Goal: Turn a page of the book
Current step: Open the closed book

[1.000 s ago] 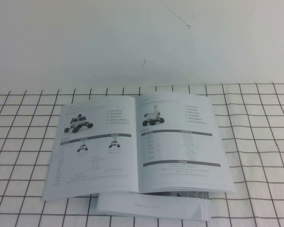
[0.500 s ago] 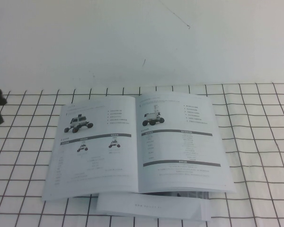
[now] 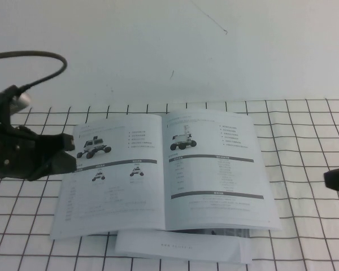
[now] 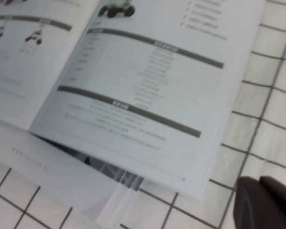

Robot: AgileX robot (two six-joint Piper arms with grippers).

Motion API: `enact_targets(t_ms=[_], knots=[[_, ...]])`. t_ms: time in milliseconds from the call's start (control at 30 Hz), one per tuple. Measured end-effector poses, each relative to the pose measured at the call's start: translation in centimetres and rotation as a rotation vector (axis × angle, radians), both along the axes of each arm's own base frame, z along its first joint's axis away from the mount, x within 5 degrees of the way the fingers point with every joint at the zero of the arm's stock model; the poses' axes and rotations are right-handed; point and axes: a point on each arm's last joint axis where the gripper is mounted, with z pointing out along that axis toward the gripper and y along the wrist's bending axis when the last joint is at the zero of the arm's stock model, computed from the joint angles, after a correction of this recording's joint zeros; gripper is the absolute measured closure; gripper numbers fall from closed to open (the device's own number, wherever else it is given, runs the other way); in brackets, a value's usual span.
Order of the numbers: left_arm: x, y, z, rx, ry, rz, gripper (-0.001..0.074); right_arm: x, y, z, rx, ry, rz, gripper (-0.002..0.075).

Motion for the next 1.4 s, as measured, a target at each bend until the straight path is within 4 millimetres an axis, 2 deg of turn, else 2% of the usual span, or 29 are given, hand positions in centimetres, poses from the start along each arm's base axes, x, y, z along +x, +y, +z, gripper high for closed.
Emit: enact_targets(t_ms=[100, 233, 333, 433, 700, 967, 1200, 1400], knots=[[0.7, -1.3, -1.6, 0.038, 0.021, -0.053, 0.0738, 1.1, 0.8, -1.7, 0.017, 0.053, 0.046, 0.0683], [1.2, -3.4, -3.6, 0.090, 0.043, -0.125, 0.0738, 2.8, 1.5, -3.3, 0.075, 0.136, 0.052, 0.0510], [1.6, -4.2, -5.0, 0.114, 0.069, -0.153, 0.0738, 4.6, 2.1, -4.1, 0.126, 0.191, 0.066, 0.0370], [2.0, -4.3, -6.4, 0.125, 0.108, -0.156, 0.0738, 6.6, 2.6, -5.0, 0.156, 0.221, 0.080, 0.0323], [2.7, -4.3, -9.5, 0.147, 0.193, -0.162, 0.0738, 9.7, 2.9, -7.8, 0.156, 0.226, 0.070, 0.0304], [3.2, -4.2, -11.7, 0.165, 0.242, -0.155, 0.0738, 10.7, 3.1, -10.5, 0.166, 0.233, 0.083, 0.0304], [3.4, -4.3, -12.2, 0.164, 0.259, -0.160, 0.0738, 11.2, 3.2, -12.8, 0.187, 0.268, 0.063, 0.0304], [3.5, -4.3, -12.2, 0.162, 0.261, -0.161, 0.0738, 11.3, 3.5, -13.8, 0.219, 0.281, 0.071, 0.0304]])
